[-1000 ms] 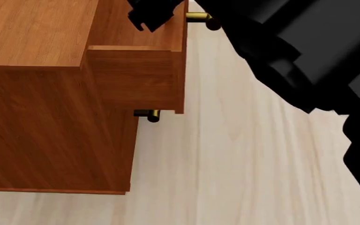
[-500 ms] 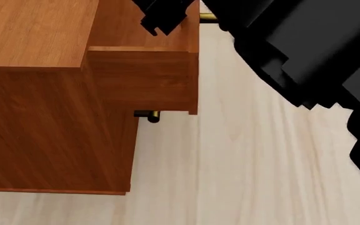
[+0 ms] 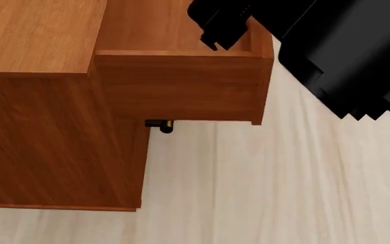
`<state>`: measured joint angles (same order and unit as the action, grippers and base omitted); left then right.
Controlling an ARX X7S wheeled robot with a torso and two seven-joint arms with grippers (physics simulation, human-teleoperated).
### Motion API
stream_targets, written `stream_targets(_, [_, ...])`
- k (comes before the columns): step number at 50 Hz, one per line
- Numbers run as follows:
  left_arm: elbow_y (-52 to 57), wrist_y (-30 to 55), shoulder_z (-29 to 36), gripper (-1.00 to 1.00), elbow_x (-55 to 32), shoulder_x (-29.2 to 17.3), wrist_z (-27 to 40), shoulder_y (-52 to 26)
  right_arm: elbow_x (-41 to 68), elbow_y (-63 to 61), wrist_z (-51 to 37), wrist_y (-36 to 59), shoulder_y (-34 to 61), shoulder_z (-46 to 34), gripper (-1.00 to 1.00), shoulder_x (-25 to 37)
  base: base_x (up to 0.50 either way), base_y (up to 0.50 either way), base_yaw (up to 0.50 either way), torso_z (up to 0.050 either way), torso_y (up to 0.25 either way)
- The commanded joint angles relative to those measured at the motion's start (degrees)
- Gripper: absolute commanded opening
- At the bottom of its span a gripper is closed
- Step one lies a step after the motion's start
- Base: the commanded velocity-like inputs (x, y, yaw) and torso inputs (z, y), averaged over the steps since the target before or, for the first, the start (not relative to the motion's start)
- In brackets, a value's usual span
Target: Close the bottom drawer of the cabinet and open the top drawer.
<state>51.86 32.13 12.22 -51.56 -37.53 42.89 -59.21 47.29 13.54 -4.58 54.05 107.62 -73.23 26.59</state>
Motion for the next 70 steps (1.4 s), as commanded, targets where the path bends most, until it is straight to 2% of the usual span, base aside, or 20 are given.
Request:
stream_targets(1, [0.0,0.0,0.1,1.0,-0.3,0.0,0.2,-0.4,-0.2,0.2,0.5,1.7,-0.5,-2.0,1.0,2.1,0.0,0.0,0.0,0.0,0.0])
stream_targets(28, [0.1,0.1,0.8,1.0,-1.0,0.3,0.9,-1.4,-0.2,0.1,-0.9,4.9,2.5,-0.5,1.0,7.7,0.0,0.0,0.0,0.0,0.0])
stream_targets(47, [-0.1,-0.1,1.2,1.0,-0.8,0.3,0.9,-1.7,-1.7,2.8,-0.9,5.0,3.7,-0.5,1.0,9.3,0.0,0.0,0.0,0.0,0.0])
stream_targets(57, [-0.2,-0.5,1.1,1.0,-0.7,0.0,0.9,-1.3,-3.9,3.4,0.2,5.6,4.3,-3.0,1.0,9.9,0.0,0.0,-0.01,0.0,0.003])
stream_targets(70, [0.2,0.0,1.2,1.0,-1.6,-0.1,1.7,-2.1,-3.9,4.0,-0.4,6.2,7.7,-0.7,1.0,10.5,0.0,0.0,-0.01,0.0,0.005])
